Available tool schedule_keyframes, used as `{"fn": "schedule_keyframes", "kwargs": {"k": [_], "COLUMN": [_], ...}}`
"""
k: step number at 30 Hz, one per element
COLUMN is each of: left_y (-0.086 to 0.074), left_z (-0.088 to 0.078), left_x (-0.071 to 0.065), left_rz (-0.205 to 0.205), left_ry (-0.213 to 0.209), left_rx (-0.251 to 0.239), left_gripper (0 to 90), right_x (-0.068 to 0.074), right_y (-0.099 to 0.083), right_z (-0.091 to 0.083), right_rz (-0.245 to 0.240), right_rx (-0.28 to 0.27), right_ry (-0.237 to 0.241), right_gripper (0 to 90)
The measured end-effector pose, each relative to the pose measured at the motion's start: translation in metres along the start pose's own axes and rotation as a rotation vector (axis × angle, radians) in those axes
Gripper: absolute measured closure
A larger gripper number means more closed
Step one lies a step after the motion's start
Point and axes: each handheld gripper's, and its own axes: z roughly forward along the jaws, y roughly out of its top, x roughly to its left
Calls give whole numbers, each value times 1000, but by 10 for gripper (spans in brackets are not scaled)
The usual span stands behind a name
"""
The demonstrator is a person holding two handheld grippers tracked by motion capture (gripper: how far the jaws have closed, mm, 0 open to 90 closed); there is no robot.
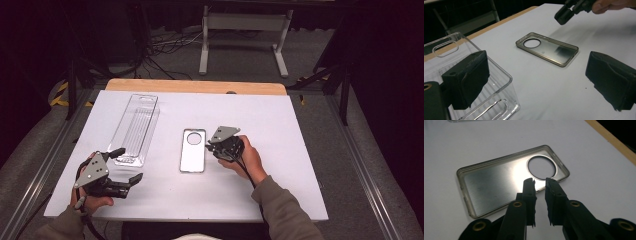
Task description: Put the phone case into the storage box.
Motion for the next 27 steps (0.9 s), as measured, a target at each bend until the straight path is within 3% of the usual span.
{"fn": "schedule_keyframes", "kwargs": {"k": [2,4,5,9,13,16,22,27], "left_y": [0,0,0,0,0,-1,-2,-2], "left_z": [0,0,0,1,1,1,1,1], "left_x": [0,0,0,0,-1,-1,-1,0], "left_rz": [6,1,3,7,8,6,6,3], "left_ry": [3,2,5,-3,-8,-13,-17,-25], "left_rx": [2,4,5,14,13,16,17,18], "left_gripper": [56,56,56,56,55,55,53,52], "right_x": [-4,-19,-19,-35,-47,-54,-71,-80], "right_y": [4,16,16,29,39,43,48,45], "right_z": [0,2,2,12,31,40,65,82], "right_rz": [-1,31,31,94,119,141,182,204], "right_rx": [6,28,28,74,155,172,276,327], "right_ry": [-5,25,25,101,74,70,84,85], "right_gripper": [748,661,661,527,372,282,228,321]}}
